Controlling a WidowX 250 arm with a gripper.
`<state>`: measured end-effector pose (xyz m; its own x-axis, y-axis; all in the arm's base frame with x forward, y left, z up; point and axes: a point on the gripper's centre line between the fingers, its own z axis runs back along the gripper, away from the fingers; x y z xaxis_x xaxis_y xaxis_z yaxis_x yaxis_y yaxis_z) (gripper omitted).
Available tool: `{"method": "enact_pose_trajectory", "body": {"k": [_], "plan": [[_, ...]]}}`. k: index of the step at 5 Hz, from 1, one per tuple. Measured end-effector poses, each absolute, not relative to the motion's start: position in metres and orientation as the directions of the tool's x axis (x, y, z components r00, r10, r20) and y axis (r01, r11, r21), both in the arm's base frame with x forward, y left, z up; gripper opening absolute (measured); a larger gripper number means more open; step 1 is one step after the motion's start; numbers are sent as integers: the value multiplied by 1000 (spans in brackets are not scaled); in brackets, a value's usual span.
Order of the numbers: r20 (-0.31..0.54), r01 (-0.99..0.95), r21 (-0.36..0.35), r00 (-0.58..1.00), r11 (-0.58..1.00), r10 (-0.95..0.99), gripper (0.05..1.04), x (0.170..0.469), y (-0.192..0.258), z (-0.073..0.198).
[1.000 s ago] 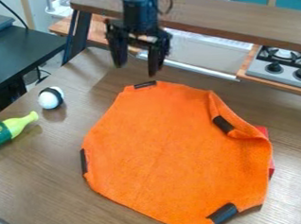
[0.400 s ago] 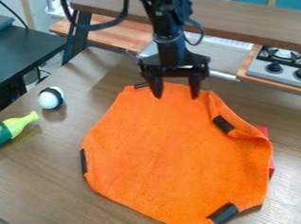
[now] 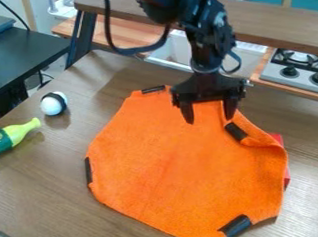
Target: Fold the cloth from top right to bottom left
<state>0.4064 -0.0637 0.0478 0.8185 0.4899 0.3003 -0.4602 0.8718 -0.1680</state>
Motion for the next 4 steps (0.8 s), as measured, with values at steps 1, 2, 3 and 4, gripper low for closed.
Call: {"method": "enact_pose_trajectory", "body": {"k": [1, 2, 3, 4], "plan": [[320, -578, -192, 728, 794, 607, 1001, 410, -69, 41], [304, -641, -186, 683, 745, 664, 1001, 408, -70, 28], [294, -657, -188, 671, 730, 681, 1001, 414, -71, 24], [280, -656, -195, 675, 729, 683, 1001, 422, -75, 21]]}}
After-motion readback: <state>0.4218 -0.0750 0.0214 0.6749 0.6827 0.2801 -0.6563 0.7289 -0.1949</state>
